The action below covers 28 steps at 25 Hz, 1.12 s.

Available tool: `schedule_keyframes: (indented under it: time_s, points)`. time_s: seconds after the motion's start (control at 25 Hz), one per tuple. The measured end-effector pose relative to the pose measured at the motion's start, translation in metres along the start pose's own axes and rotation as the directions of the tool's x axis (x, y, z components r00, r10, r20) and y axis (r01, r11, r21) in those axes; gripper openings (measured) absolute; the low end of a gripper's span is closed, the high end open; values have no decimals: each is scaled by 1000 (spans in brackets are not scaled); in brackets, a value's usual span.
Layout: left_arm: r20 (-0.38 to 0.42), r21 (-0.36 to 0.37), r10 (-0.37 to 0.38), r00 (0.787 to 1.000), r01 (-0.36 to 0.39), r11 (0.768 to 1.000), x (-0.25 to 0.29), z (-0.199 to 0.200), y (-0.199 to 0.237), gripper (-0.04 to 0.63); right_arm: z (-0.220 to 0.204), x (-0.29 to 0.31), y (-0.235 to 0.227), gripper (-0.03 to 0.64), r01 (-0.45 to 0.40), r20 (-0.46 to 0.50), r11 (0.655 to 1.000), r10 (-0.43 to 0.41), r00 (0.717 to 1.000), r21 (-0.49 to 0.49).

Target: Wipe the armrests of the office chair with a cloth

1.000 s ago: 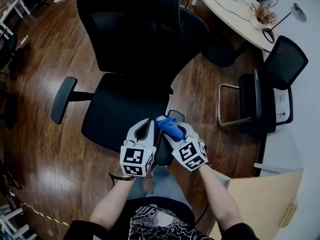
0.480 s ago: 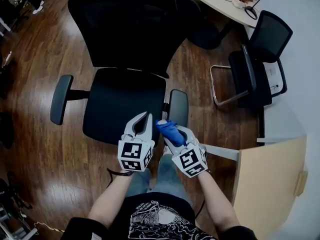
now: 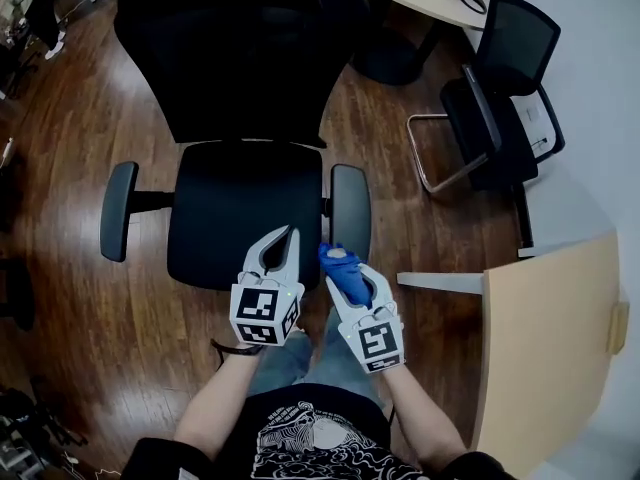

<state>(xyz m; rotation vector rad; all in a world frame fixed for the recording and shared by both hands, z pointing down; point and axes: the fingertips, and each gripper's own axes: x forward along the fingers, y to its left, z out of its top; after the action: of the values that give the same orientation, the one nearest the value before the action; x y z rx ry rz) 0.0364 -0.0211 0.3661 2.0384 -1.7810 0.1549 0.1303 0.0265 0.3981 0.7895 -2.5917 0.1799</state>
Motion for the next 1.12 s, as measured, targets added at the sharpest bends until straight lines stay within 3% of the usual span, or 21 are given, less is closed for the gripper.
schedule_keyframes:
  time_s: [0.08,0.16,0.56,0.76,1.12]
  points:
    - [-3,13,-6,1000,6,1000,-1,2,0,-21,-6,-10,-14,138,116,45,984,-123,991,135]
    - [-9,24,-10,1000,11,1000,1,2,0,-21,-13,-12,-18,138,165,59,963,-181,982,211]
    - [-57,42,-78,995,80,996,18,-15,-38,-21,-19,4,-16,138,175,106,955,-205,973,238]
    - [-89,47,-116,989,120,992,26,-26,-57,-21,-28,-12,-38,138,221,102,938,-256,961,269]
    - [-111,49,-116,987,122,991,58,-24,-74,-21,-48,-26,-92,138,271,61,896,-311,949,353]
